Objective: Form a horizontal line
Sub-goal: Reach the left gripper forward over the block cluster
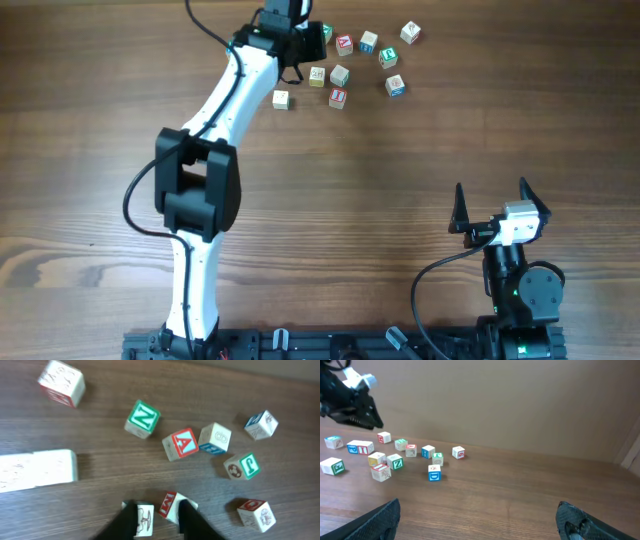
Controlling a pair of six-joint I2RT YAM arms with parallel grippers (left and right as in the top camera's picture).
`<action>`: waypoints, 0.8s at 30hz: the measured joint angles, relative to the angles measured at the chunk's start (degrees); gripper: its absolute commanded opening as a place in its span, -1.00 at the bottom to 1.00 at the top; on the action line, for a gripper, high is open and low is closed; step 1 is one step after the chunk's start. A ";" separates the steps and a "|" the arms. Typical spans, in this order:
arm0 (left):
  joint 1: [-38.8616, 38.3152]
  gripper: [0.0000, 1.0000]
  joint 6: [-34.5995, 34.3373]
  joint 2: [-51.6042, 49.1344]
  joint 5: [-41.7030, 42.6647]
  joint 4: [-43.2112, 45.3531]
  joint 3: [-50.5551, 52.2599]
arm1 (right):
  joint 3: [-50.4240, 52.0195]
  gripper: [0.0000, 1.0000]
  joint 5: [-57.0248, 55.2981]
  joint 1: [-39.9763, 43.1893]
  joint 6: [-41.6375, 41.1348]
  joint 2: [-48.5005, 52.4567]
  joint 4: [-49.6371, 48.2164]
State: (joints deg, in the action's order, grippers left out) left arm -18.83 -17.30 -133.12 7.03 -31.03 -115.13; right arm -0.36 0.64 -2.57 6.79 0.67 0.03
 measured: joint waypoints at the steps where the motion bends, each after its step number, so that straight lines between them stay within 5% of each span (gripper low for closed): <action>1: -0.46 -0.13 0.13 -0.72 -0.63 0.00 0.00 | 0.00 1.00 0.00 0.00 0.00 0.00 0.00; 17: -2.34 -0.07 0.11 -6.14 -7.65 -2.34 0.00 | 0.00 1.00 0.00 0.00 0.00 0.00 0.00; 22: -2.40 -0.30 0.26 -6.93 -7.65 -0.94 0.00 | 0.00 1.00 0.00 0.02 0.00 0.00 0.00; 24: -2.45 -0.25 0.26 -7.19 -7.65 -0.61 0.00 | 0.00 1.00 0.02 0.00 0.00 0.00 0.00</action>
State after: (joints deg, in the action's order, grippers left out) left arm -21.28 -17.04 -140.31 -0.62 -31.64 -115.13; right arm -0.36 0.67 -2.57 6.79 0.67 0.03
